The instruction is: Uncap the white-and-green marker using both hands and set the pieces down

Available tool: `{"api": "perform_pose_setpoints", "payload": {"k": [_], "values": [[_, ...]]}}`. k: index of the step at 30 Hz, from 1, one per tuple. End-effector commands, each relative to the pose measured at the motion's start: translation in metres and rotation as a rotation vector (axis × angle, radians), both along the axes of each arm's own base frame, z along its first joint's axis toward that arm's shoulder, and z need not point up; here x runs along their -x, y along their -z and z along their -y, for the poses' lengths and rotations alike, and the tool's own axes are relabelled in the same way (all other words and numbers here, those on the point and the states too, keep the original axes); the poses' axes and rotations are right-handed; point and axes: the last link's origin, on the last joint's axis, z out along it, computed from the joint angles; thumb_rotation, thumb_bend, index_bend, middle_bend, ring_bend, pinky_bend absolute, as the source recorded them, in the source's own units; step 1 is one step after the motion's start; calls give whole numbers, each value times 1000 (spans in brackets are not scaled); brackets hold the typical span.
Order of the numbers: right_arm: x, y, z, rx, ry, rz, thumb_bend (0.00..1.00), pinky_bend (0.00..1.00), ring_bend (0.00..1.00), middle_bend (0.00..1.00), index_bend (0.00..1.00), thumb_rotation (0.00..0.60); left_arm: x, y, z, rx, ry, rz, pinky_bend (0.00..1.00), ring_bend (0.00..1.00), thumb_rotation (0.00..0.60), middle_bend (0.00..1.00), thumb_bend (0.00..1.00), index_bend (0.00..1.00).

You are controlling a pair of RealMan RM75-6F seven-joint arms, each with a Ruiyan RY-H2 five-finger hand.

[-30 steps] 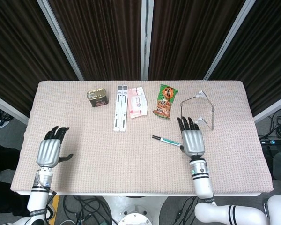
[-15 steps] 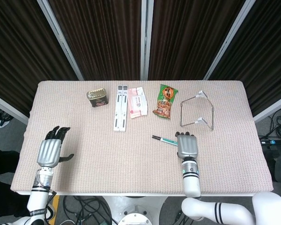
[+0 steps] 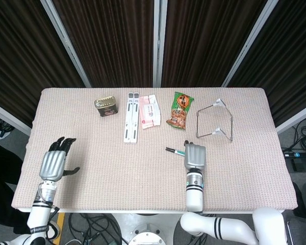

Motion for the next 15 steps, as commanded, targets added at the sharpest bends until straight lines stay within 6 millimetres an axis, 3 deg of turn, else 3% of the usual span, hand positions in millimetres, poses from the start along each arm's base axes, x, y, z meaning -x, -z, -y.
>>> {"api": "perform_pose_setpoints", "payload": {"k": [1,15], "values": [[1,-1,1,-1,6,-13,113,726,564,432,359,600,1,0,-1,5,1,-1,175,72,600,139,20,140],[6,12,7,-50,67,-76,118,726,584,405,374,600,6,5,-1,19,-8,8,175,72,600,139,20,140]]}}
